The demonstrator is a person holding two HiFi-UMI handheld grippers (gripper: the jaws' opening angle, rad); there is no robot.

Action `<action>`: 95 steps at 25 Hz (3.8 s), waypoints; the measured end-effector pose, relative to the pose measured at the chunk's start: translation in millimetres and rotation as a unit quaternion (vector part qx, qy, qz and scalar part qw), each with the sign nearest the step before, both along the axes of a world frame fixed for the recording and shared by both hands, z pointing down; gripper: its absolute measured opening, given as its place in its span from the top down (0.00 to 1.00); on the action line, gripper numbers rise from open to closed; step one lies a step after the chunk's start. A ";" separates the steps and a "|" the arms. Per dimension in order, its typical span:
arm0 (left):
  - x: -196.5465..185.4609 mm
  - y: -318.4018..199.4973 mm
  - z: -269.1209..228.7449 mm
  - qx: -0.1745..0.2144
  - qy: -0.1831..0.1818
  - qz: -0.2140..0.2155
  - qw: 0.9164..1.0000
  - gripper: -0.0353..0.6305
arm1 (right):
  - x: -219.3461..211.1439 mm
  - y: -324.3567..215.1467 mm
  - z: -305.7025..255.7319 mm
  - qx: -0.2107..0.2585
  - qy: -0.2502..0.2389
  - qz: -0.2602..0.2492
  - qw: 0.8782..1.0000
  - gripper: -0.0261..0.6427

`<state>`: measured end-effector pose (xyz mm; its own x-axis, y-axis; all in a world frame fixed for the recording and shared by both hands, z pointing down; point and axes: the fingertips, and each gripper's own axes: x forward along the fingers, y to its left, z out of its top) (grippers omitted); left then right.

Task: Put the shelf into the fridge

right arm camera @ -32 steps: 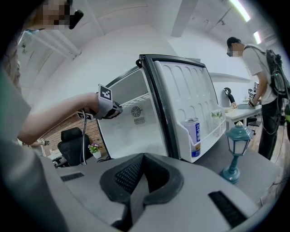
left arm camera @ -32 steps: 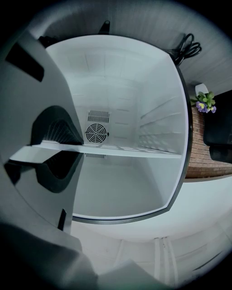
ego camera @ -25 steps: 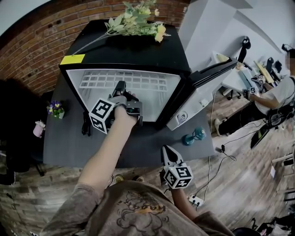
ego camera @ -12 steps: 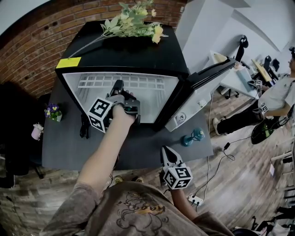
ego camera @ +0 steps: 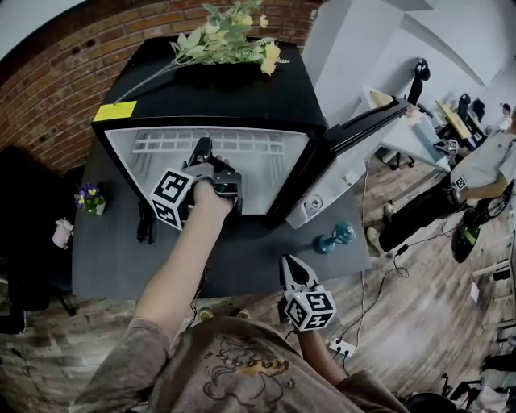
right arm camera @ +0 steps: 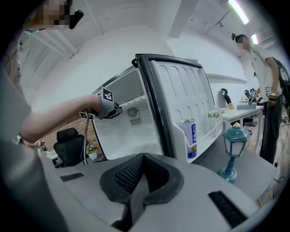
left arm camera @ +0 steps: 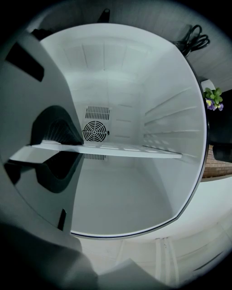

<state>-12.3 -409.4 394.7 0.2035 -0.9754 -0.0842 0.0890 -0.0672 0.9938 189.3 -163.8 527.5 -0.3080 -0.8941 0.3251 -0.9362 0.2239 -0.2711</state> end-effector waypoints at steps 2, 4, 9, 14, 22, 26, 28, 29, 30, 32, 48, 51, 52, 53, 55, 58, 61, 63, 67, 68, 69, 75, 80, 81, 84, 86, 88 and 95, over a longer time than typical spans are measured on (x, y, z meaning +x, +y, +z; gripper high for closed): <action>-0.1 -0.2 -0.3 0.001 -0.001 0.000 1.000 0.87 | 0.9 1.6 -0.8 0.000 0.000 0.002 1.000 0.97; 0.0 0.0 -0.4 0.003 -0.001 0.002 1.000 0.87 | 1.9 3.2 -1.9 0.001 0.001 0.004 1.000 0.97; 0.3 -0.1 0.4 0.012 0.022 0.022 0.999 0.87 | 3.8 7.0 -3.3 0.003 0.001 0.005 1.000 0.97; -0.1 14.7 -2.1 0.015 0.026 0.042 0.999 0.86 | 2.6 6.7 -4.5 0.003 0.002 -0.003 1.000 0.97; -7.8 66.6 10.5 -0.003 0.024 0.070 0.997 0.86 | -18.3 -4.0 -12.3 0.014 -0.002 -0.038 0.999 0.97; -28.5 91.9 10.3 -0.002 0.022 0.072 0.997 0.86 | -33.5 -8.4 -16.3 0.019 -0.002 -0.061 0.998 0.97; -42.0 104.4 13.0 0.000 0.017 0.072 0.997 0.86 | -39.7 -10.0 -17.3 0.020 -0.002 -0.070 0.997 0.97; -48.5 111.4 14.8 -0.001 0.016 0.071 0.997 0.86 | -42.5 -10.7 -17.7 0.020 -0.003 -0.075 0.997 0.97; -54.4 118.7 16.3 -0.002 0.017 0.071 0.997 0.86 | -45.3 -11.4 -17.9 0.020 -0.005 -0.079 0.997 0.97; -66.0 133.2 22.9 -0.007 0.014 0.072 0.997 0.86 | -51.0 -12.5 -18.1 0.020 -0.008 -0.088 0.996 0.97; -119.3 198.6 48.1 0.063 -0.245 0.126 0.959 0.86 | -77.4 -20.5 -32.3 0.027 -0.004 -0.133 0.991 0.97; -113.9 204.4 55.1 0.084 -0.324 0.143 0.932 0.87 | -79.1 -23.0 -33.9 0.028 0.004 -0.140 0.990 0.97; -111.4 206.4 56.7 0.096 -0.360 0.147 0.916 0.87 | -79.2 -23.2 -34.0 0.029 0.006 -0.142 0.989 0.97; -108.9 208.3 57.5 0.109 -0.396 0.149 0.899 0.88 | -79.1 -23.4 -34.2 0.030 0.008 -0.142 0.989 0.97; -106.4 211.4 59.9 0.128 -0.452 0.146 0.871 0.88 | -78.7 -24.0 -34.1 0.032 0.011 -0.141 0.989 0.97; -106.2 215.1 66.4 0.141 -0.497 0.135 0.845 0.88 | -77.9 -23.1 -30.3 0.034 0.014 -0.138 0.990 0.97; -103.7 217.9 72.4 0.147 -0.535 0.131 0.822 0.89 | -75.7 -19.8 -24.3 0.032 0.014 -0.134 0.990 0.97; -99.7 218.5 75.1 0.153 -0.552 0.133 0.809 0.89 | -74.2 -18.2 -21.0 0.032 0.012 -0.131 0.991 0.97; -86.5 221.4 80.8 0.167 -0.591 0.143 0.776 0.90 | -71.4 -15.2 -15.8 0.035 0.011 -0.124 0.992 0.97; -84.7 222.1 82.3 0.168 -0.599 0.143 0.770 0.90 | -70.6 -14.6 -15.2 0.036 0.011 -0.122 0.992 0.97; -84.2 222.5 83.8 0.168 -0.605 0.140 0.765 0.90 | -69.8 -14.1 -15.0 0.038 0.011 -0.120 0.992 0.97; -85.1 224.9 92.3 0.172 -0.647 0.127 0.732 0.90 | -61.9 -10.2 -14.0 0.046 0.015 -0.106 0.993 0.97; -85.8 224.6 101.0 0.167 -0.658 0.129 0.723 0.90 | -58.1 -7.7 -12.9 0.049 0.014 -0.098 0.994 0.97; -85.7 225.3 102.0 0.166 -0.658 0.130 0.723 0.90 | -57.4 -7.5 -13.5 0.050 0.014 -0.097 0.994 0.97; -86.5 226.6 102.7 0.162 -0.655 0.129 0.727 0.90 | -54.8 -7.0 -14.9 0.051 0.014 -0.093 0.994 0.97; -87.7 226.1 101.3 0.159 -0.652 0.126 0.731 0.90 | -53.5 -6.2 -15.0 0.052 0.014 -0.092 0.994 0.97; -88.6 225.2 98.8 0.158 -0.649 0.125 0.734 0.90 | -52.6 -5.4 -15.1 0.052 0.014 -0.091 0.994 0.97; -91.8 222.5 94.7 0.152 -0.643 0.121 0.741 0.90 | -54.2 -5.2 -15.4 0.052 0.014 -0.093 0.994 0.97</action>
